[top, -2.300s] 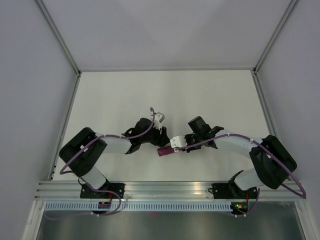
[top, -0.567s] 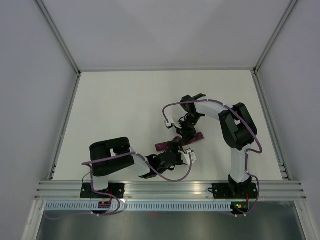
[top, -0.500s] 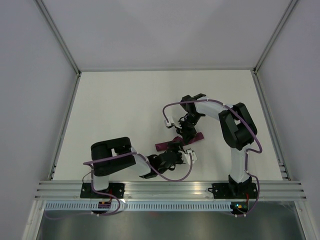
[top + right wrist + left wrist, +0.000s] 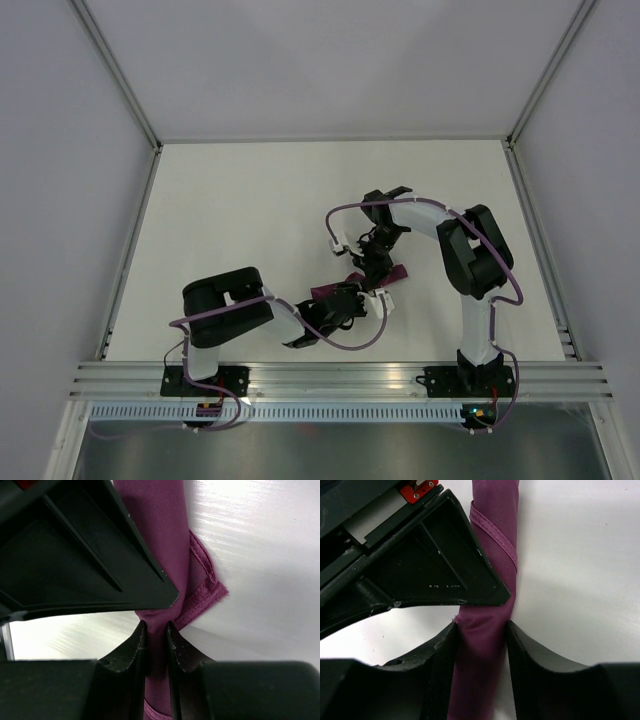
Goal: Fold the napkin, place the utensils inside, and roll it up
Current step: Roll the napkin with the utensil
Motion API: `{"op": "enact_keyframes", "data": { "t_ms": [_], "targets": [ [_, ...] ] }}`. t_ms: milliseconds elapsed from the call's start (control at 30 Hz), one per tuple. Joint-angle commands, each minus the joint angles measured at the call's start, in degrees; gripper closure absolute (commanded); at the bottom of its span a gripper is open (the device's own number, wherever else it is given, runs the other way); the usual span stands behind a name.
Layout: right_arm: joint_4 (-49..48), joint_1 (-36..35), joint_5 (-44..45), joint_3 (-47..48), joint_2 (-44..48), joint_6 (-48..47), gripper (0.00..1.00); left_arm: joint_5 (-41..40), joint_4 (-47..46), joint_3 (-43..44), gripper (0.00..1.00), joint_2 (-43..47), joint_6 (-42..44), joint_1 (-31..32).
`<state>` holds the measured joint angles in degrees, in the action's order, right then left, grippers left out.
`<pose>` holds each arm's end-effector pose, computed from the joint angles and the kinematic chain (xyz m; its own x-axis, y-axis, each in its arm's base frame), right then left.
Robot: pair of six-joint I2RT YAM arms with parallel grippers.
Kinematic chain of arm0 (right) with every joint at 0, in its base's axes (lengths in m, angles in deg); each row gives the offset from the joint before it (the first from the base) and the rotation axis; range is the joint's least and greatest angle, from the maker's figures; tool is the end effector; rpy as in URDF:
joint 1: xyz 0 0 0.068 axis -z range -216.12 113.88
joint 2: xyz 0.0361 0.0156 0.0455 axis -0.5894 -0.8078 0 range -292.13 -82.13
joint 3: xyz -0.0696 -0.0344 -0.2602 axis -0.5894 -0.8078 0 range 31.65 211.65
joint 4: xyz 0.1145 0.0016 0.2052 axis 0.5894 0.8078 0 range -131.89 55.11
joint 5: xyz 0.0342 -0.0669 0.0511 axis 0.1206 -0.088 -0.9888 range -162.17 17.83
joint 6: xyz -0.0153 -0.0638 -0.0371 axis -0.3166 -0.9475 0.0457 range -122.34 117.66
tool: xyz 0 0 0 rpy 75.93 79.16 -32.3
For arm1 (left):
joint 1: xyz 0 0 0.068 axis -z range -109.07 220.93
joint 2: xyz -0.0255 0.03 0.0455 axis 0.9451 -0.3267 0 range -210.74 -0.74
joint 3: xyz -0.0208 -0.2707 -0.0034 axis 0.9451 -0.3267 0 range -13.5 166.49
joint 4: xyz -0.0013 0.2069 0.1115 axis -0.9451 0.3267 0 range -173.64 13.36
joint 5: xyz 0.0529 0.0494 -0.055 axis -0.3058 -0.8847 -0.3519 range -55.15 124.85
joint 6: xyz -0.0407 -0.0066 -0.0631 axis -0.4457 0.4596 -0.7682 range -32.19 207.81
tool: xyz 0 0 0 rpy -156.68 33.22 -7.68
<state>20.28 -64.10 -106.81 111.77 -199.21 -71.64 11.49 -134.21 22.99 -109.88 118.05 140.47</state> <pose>0.2733 0.1861 0.1404 -0.0216 -0.8830 -0.4688 -0.9239 -0.1616 0.3470 0.1463 -0.3198 0.1231 0.2549 0.6392 -0.7256 0.6983 0.3973 0.5954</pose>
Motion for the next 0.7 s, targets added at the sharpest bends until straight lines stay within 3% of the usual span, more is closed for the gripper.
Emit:
{"op": "enact_keyframes", "data": {
  "t_ms": [0,233,300,400,467,667],
  "targets": [
    [-1.7,0.7,8.0,-2.3,-5.2,-3.9,0.85,4.4,9.8,0.7,0.56,-1.0,-4.6,-1.5],
    [0.2,0.7,7.0,-0.8,-5.2,-4.2,0.82,7.4,14.4,2.1,0.74,-1.6,-9.0,-1.9],
    [0.6,0.7,6.5,-0.1,-5.1,-3.9,0.74,8.1,15.4,2.5,0.85,-1.9,-10.6,-1.9],
    [2.9,1.3,4.3,2.0,-3.9,-3.6,0.62,9.7,16.9,3.0,0.94,-1.9,-13.1,-2.2],
    [4.2,2.1,3.3,4.2,-3.2,-2.9,0.56,11.5,18.0,3.0,0.96,-1.6,-15.5,-3.0],
    [3.0,4.9,1.3,8.2,1.7,3.1,0.55,15.4,20.1,3.0,0.97,-1.7,-23.0,-5.2]
  ]
}}
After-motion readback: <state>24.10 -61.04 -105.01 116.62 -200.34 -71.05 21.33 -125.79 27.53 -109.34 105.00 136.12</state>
